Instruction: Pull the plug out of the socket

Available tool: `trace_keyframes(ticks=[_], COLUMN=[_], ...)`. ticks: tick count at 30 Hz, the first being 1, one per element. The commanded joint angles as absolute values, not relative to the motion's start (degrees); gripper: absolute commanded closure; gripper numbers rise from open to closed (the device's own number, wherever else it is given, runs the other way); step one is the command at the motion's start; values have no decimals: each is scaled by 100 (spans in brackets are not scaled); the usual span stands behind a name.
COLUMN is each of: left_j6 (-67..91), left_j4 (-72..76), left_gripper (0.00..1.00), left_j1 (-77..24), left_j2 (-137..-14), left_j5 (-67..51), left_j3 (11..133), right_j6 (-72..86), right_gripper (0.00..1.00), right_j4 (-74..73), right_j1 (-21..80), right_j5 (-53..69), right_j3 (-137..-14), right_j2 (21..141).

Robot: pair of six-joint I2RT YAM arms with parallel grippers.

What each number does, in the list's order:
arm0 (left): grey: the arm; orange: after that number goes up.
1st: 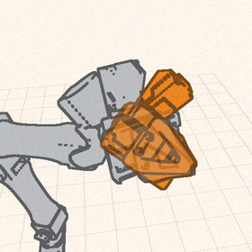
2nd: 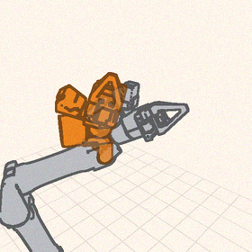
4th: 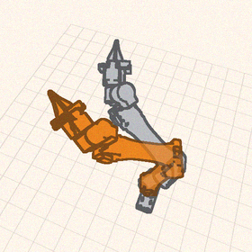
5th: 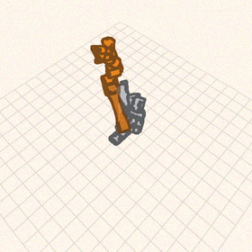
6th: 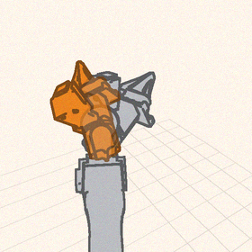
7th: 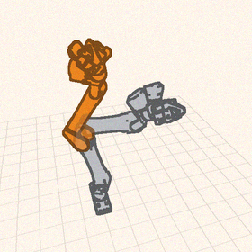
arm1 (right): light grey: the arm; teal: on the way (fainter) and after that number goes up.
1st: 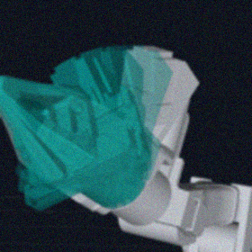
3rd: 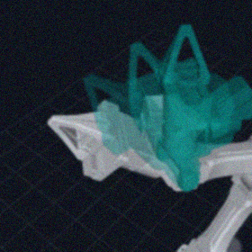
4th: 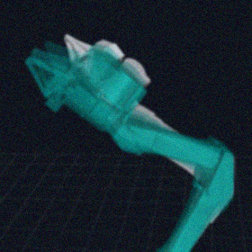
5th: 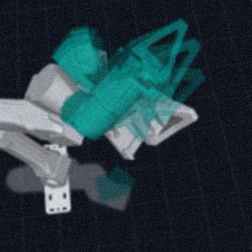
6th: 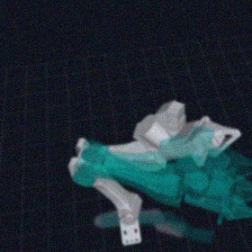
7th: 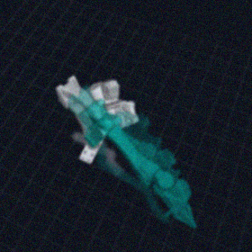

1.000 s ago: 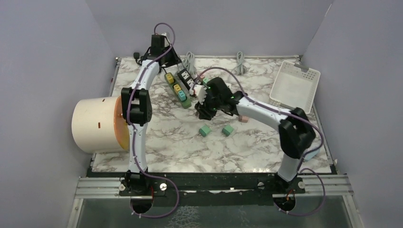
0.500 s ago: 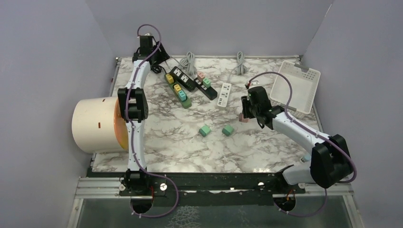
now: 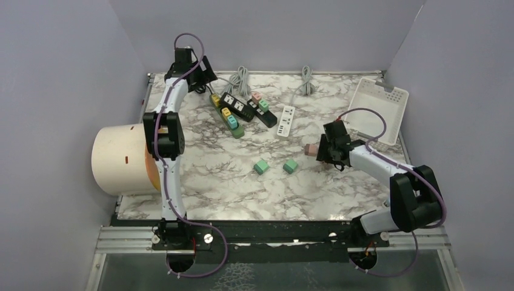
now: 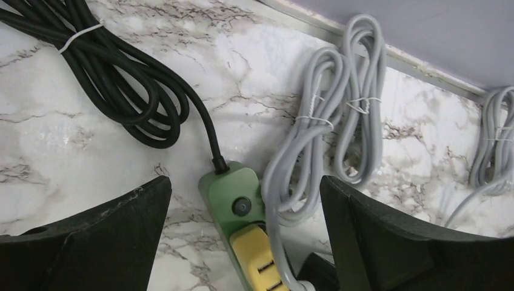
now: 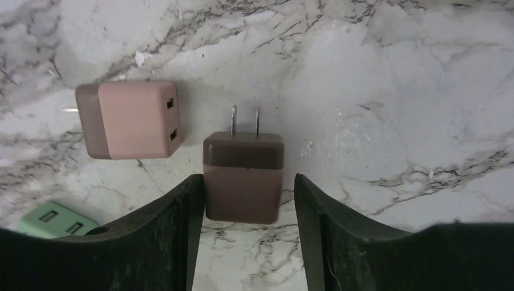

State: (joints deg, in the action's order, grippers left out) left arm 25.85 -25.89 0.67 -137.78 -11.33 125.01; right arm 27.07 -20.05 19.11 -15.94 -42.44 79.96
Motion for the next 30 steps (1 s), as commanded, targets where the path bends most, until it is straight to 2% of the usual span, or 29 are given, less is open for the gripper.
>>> trace_keyframes(ticks=[1, 6, 7, 11, 17, 21, 24, 30], left_j6=[2141, 1970, 1972, 2138, 2370, 2504, 2524, 2554], left_j4=[-2432, -2426, -2426, -2346, -1945, -1672, -1552, -1703], left_gripper=[4, 3, 3, 6, 9, 10, 11, 12], left_j1=[43, 44, 40, 15, -101, -124, -127, -132], left_j2=[-12742, -12337, -12318, -12251, -11939, -11839, -11936, -12486], left_j5=[-1142, -1068, -1154, -1608, -1731, -1890, -2024, -2243], left_j3=[12163, 11664, 11570, 11129, 10066, 9586, 9597, 10535], right_j6=[2967, 2604, 2452, 1725, 450, 208, 229, -287], right_gripper=[27, 2, 0, 0, 5, 12, 15, 17], right_j4=[-2119, -1897, -1728, -1017, -1446, -1658, -1449, -1588], right_j1=[1891, 1898, 1905, 1959, 2206, 2258, 2275, 2631], right_j5=[-1119, -1287, -1261, -542, 1449, 1876, 2172, 2219], right_j3=[-4494, -5047, -5214, -6237, -9050, -10657, -11148, -11669], right_j2=[8285, 7952, 7886, 8345, 10820, 12180, 12765, 13372])
